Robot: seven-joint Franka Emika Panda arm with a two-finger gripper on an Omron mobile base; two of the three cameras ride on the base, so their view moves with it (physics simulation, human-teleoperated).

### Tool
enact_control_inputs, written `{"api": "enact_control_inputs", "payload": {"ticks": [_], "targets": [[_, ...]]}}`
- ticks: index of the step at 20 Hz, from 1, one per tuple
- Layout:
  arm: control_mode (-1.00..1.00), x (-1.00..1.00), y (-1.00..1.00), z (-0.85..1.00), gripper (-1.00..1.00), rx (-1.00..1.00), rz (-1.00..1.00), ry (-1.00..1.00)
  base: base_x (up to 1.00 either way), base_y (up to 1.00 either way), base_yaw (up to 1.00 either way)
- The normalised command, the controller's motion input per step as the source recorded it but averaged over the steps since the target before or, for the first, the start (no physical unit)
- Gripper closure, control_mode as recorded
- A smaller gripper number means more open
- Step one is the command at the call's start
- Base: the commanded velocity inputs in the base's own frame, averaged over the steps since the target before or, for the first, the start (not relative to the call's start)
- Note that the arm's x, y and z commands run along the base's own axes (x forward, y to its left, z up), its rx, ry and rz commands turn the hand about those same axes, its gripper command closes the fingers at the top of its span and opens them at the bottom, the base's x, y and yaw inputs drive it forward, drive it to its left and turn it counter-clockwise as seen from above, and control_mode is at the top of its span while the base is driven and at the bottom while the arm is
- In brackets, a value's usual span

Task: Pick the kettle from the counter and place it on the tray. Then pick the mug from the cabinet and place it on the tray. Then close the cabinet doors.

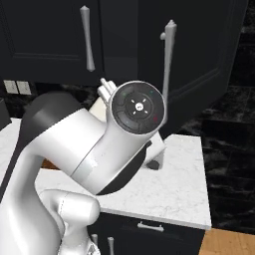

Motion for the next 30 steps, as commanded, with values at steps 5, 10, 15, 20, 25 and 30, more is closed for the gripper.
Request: {"api": "enact_control_inputs", "payload": {"ticks": [5,10,15,20,25,30], "targets": [[-1.00,0.67,0.21,0.00,-1.00,0.00,0.16,0.00,0.00,0.00,0.00],[-1.00,0.75,0.24,0.00,-1.00,0.00,0.15,0.00,0.00,0.00,0.00],[-1.00,0.84,0.22,0.00,-1.00,0.00,0.12,0.00,0.00,0.00,0.00],[-1.00,0.89,0.10,-0.03,-1.00,-0.03,0.03,0.00,0.00,0.00,0.00],[-1.00,0.88,0.01,-0.07,-1.00,-0.07,0.00,0.00,0.00,0.00,0.00],[-1.00,0.92,0.00,-0.13,-1.00,-0.11,0.00,0.00,0.00,0.00,0.00]]}}
